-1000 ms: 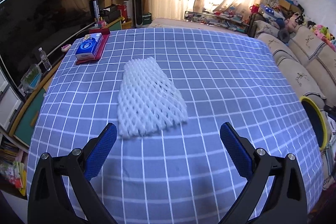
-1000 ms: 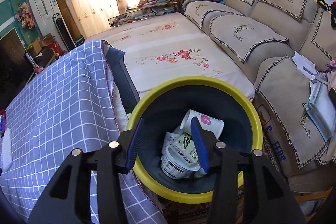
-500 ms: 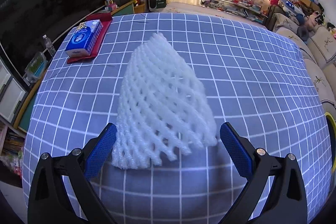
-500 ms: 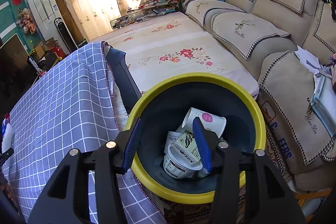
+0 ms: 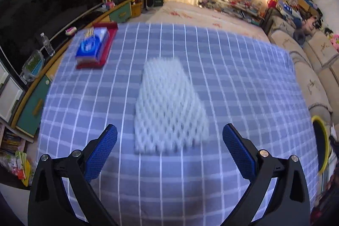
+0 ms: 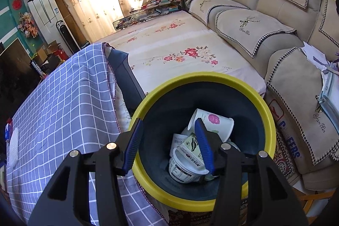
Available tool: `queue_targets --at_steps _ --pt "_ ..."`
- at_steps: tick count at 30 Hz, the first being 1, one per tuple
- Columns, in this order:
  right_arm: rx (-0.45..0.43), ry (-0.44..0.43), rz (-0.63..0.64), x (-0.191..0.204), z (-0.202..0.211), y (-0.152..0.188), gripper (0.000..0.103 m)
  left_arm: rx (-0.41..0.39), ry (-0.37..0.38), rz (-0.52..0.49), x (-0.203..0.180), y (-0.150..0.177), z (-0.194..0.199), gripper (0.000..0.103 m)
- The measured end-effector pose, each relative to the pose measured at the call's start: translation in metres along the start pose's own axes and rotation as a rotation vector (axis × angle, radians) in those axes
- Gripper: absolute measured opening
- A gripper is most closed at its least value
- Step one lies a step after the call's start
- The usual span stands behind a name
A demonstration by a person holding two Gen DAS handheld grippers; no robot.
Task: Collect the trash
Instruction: 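Grasp the white foam fruit net with the left gripper, then carry the foam net over the bin and open the left gripper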
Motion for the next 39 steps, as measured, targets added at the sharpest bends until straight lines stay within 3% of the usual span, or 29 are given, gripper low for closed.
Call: queue_targets --at_steps 3,11,14,15,17,19,21,22,29,39 --pt "-0.005 -0.02 -0.001 0.006 0.001 -0.001 0.049 -0.011 -0.062 -0.028 -0.006 -0.015 -0.019 0.098" --pt "-0.014 -0.046 0.017 0.016 0.007 -0.004 0.053 0.091 -0.171 -0.034 0.0 -0.013 -0.079 0.098" --pt "-0.007 -0.054 0.013 0.015 0.004 -0.003 0.053 0.098 -0.162 -0.016 0.003 -0.011 -0.083 0.096" --pt "-0.005 -0.055 0.011 0.015 0.004 -0.002 0.053 0.102 -0.153 -0.011 0.003 -0.01 -0.082 0.09" --pt "-0.002 -0.058 0.008 0.014 0.003 -0.001 0.053 0.101 -0.131 -0.011 0.001 -0.008 -0.081 0.081" --pt "0.0 -0.059 0.006 0.013 0.002 -0.001 0.053 0.097 -0.102 -0.018 -0.003 -0.007 -0.077 0.066" --pt "-0.001 -0.061 0.006 0.013 0.003 -0.001 0.053 0.092 -0.079 -0.026 -0.009 -0.006 -0.071 0.038" --pt "-0.004 -0.063 0.004 0.013 0.004 -0.001 0.053 0.089 -0.056 -0.03 -0.013 -0.004 -0.067 0.031" --pt "-0.024 -0.072 -0.01 0.006 0.015 -0.004 0.053 0.006 0.06 -0.152 -0.069 0.004 -0.008 0.029" --pt "-0.081 -0.02 -0.031 -0.032 0.052 -0.01 0.053 -0.005 0.367 -0.383 -0.214 0.039 0.075 0.03"
Point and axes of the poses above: each gripper's, at about its wrist camera, not at the fingertips, and z roughly against the way its jaws point, x to its left, y to its underside, the point moved 8 cm from there along -z, roughly the way its jaws point, and after that the axes turned 10 degrees about -x, right-handed, at the moved point
